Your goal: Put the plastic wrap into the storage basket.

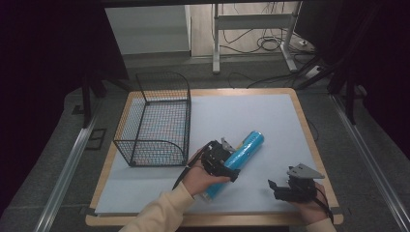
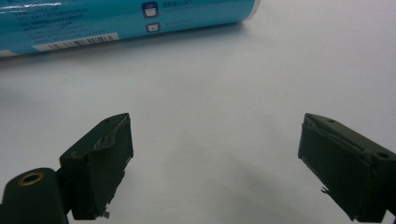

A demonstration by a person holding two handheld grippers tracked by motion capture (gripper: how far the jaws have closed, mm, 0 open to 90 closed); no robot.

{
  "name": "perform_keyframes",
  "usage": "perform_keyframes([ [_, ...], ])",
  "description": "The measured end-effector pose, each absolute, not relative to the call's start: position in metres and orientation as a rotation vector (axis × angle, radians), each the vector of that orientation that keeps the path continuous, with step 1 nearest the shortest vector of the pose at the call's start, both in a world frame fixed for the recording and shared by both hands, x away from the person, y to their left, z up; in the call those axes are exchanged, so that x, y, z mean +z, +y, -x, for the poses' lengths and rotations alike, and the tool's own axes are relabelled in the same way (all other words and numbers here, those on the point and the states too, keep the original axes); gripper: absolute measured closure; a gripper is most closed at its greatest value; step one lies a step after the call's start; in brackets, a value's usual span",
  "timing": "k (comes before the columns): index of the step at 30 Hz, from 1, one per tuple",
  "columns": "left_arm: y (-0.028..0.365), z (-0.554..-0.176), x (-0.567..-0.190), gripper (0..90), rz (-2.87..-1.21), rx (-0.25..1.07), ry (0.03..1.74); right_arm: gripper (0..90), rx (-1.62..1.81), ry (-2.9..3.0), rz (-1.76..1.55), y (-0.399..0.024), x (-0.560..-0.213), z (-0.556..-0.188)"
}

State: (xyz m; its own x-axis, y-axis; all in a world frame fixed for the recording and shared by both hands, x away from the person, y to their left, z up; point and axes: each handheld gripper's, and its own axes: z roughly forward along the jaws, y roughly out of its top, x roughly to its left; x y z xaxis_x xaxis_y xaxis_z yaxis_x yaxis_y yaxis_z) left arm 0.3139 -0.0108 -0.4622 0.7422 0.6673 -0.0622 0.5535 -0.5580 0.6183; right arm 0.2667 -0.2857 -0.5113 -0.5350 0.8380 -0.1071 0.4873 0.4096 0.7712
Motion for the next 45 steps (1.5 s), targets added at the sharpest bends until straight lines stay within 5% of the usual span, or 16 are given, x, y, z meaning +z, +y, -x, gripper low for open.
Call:
perform_keyframes([
  [28,-0.047,-0.352,-0.498,18.7,-2.475,0.187,1.008,10.4,0.954,2.193,-1.121,-0.286,-0.512,-0.267],
  [33,-0.047,-0.357,-0.5,28.2,-2.507,0.123,1.019,10.4,0.952,2.193,-1.121,-0.286,-0.512,-0.267],
  [45,-0.044,-0.364,-0.498,30.1,-2.492,0.033,1.064,10.4,0.946,2.194,-1.125,-0.286,-0.512,-0.268],
])
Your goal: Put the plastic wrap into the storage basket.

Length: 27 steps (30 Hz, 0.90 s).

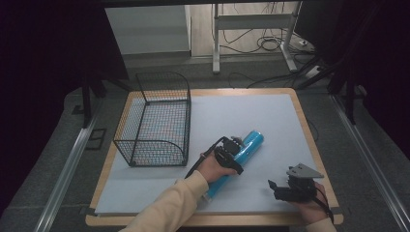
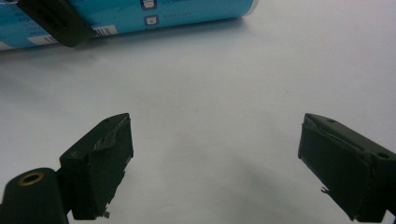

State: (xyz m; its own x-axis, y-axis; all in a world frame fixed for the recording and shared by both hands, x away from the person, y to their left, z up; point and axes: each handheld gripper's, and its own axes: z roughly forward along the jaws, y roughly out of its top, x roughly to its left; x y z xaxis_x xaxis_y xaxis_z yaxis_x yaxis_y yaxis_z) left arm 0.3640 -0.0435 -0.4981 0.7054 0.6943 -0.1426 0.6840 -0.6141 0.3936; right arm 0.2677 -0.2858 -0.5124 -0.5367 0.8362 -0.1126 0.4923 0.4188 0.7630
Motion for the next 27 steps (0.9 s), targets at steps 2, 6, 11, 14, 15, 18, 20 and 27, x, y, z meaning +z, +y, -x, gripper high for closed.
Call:
perform_keyframes([
  [2,-0.043,-0.365,-0.498,30.1,-2.487,0.018,1.069,10.4,0.946,2.194,-1.125,-0.286,-0.512,-0.268],
  [6,-0.041,-0.368,-0.496,30.6,-2.505,0.009,1.066,10.5,0.953,2.191,-1.126,-0.286,-0.512,-0.267],
  [11,-0.035,-0.371,-0.488,30.8,-2.533,0.025,1.042,11.0,0.955,2.187,-1.125,-0.286,-0.511,-0.267],
  [14,-0.032,-0.371,-0.481,31.0,-2.529,0.031,1.026,11.7,0.966,2.165,-1.129,-0.288,-0.509,-0.267],
  [15,-0.03,-0.37,-0.475,31.0,-2.53,0.034,1.009,11.7,0.965,2.165,-1.129,-0.288,-0.509,-0.267],
  [18,-0.03,-0.369,-0.472,31.1,-2.525,0.041,1.002,11.7,0.963,2.169,-1.127,-0.287,-0.51,-0.267],
  [20,-0.028,-0.369,-0.464,31.2,-2.517,0.046,0.983,11.7,0.962,2.17,-1.123,-0.287,-0.51,-0.267],
  [27,-0.027,-0.367,-0.452,31.2,-2.507,0.07,0.961,11.7,0.964,2.164,-1.127,-0.288,-0.51,-0.267],
])
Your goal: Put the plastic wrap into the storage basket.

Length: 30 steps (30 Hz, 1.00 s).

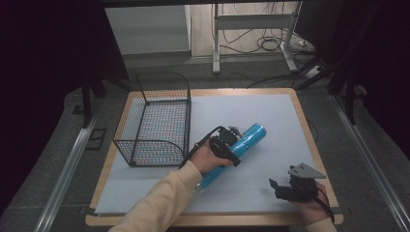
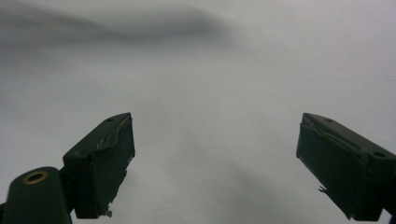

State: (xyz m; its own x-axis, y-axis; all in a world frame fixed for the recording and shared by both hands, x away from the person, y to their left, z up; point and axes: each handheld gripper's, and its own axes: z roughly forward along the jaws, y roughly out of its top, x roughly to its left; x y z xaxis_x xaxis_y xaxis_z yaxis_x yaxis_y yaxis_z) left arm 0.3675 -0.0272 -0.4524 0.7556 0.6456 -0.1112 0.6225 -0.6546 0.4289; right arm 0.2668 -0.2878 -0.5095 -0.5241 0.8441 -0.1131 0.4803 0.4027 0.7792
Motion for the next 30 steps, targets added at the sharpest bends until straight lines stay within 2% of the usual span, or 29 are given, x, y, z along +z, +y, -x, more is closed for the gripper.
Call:
perform_keyframes([
  [13,-0.027,-0.365,-0.446,31.4,-2.515,0.107,0.91,11.7,0.966,2.161,-1.129,-0.288,-0.509,-0.266],
  [30,-0.027,-0.365,-0.414,31.4,-2.442,0.118,0.887,11.7,0.96,2.161,-1.129,-0.289,-0.51,-0.267],
])
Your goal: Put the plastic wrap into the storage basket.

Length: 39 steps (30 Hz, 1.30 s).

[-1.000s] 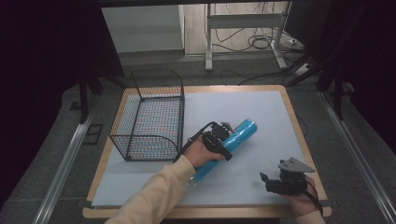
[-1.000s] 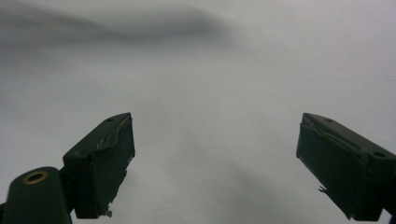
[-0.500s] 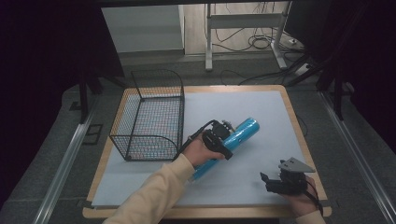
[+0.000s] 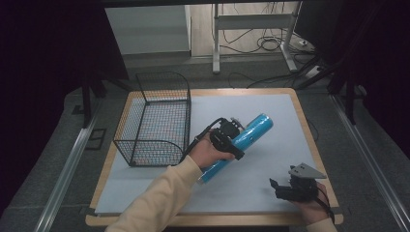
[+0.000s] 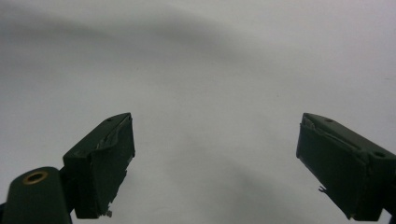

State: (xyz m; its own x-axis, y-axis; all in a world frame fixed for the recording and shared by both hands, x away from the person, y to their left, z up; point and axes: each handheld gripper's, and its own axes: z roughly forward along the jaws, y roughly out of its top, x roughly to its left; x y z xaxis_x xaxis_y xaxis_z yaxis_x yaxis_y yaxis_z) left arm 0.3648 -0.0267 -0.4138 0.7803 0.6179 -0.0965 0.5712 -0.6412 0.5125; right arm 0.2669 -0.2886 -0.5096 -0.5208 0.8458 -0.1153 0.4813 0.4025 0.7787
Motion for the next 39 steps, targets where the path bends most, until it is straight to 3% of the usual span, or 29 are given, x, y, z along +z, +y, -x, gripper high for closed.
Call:
perform_keyframes([
  [39,-0.029,-0.384,-0.335,31.5,-2.349,0.294,0.841,11.7,0.959,2.16,-1.138,-0.29,-0.51,-0.267],
])
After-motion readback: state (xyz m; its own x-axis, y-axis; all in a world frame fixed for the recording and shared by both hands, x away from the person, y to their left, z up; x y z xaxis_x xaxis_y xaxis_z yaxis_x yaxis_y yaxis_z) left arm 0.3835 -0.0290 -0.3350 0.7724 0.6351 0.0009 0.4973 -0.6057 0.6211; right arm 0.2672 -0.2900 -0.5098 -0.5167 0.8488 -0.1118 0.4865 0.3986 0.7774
